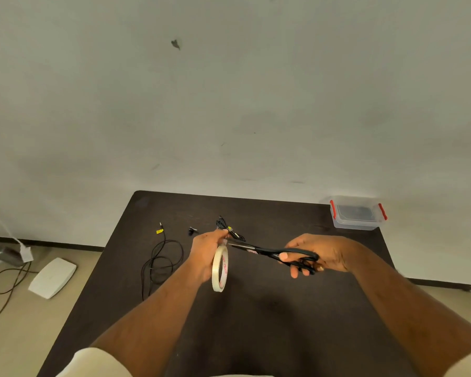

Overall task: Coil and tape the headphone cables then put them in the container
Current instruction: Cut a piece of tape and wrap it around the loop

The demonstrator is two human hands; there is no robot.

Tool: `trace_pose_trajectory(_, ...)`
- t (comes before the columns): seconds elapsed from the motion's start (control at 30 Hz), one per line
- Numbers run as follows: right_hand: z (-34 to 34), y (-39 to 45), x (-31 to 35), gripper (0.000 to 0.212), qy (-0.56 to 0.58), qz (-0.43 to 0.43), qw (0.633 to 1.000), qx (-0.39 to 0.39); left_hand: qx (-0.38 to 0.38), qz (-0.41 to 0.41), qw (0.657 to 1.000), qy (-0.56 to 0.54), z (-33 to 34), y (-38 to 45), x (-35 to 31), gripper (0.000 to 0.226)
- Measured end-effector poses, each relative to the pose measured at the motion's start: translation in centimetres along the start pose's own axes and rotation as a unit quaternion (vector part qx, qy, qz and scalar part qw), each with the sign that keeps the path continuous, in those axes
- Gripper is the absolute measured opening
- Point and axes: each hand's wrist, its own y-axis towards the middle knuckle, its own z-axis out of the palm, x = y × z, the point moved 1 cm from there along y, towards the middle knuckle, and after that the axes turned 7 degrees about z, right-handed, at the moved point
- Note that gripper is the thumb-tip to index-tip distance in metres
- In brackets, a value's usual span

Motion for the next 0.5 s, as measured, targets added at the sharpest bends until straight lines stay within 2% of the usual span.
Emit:
trace_pose_trajectory(0.23,0.4,0.1,0.5,0.031,-0.001,-0.002,0.999,-0.044,0.043,0.003,0.999,0.022,0.9,0.0,-0.2,0.017)
trace_pose_trajectory(0.5,0.1,0.6,0.3,0.030,-0.013,-0.001,0.996,-0.092,0.048,-0.001,0.997,0.052,1.5,0.3,0.1,0.020)
